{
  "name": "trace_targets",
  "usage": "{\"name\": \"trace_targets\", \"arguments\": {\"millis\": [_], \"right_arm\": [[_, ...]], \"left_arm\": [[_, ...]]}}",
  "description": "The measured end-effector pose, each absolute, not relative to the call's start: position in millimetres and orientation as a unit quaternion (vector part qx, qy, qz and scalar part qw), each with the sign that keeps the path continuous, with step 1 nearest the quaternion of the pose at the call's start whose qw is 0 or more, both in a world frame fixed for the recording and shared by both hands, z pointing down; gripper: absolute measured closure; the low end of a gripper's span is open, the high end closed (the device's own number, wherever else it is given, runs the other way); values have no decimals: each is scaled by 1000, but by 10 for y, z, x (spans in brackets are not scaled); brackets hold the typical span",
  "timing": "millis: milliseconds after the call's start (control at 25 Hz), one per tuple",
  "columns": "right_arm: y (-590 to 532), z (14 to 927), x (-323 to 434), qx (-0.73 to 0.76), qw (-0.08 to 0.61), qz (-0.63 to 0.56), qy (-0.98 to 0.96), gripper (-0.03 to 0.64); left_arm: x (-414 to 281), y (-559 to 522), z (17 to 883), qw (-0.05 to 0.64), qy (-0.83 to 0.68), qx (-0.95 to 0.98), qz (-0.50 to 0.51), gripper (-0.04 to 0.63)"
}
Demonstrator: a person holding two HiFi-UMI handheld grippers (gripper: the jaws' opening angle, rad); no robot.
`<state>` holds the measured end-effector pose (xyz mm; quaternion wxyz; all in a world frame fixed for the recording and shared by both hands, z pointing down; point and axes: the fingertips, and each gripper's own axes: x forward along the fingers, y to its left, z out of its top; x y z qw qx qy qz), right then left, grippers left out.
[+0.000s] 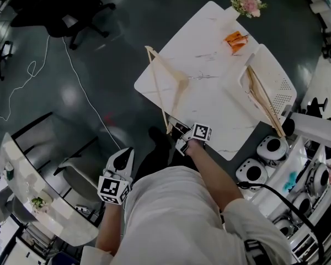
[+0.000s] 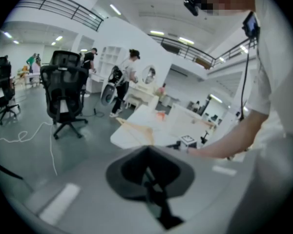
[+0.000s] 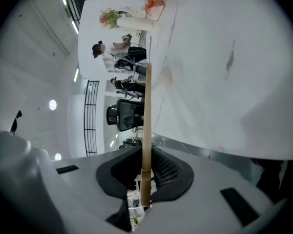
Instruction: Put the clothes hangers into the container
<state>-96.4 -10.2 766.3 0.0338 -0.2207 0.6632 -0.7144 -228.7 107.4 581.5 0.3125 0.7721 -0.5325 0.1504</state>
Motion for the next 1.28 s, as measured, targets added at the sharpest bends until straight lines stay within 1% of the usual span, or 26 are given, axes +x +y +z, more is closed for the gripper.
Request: {"name": "trace_targets", "arguments": {"millis": [80,520,1000,1280], "right_arm": [[-185,7492,-892,-214,53,-706,673,568],[-429,6939,-403,-226,96,-682,688,568],[-408,5579,180,-212,65,-596,772,568],[-273,5229,567,-236,57,-564,789,568]], "left_arm": [[-2251,1024,5799,309,-528,777,147,595],[-1942,814,5672,284,-508,802,137,595],[-1572,686,5467,249,-489,828,119,595],[-1269,713,5398,241,-456,848,118,595]]}}
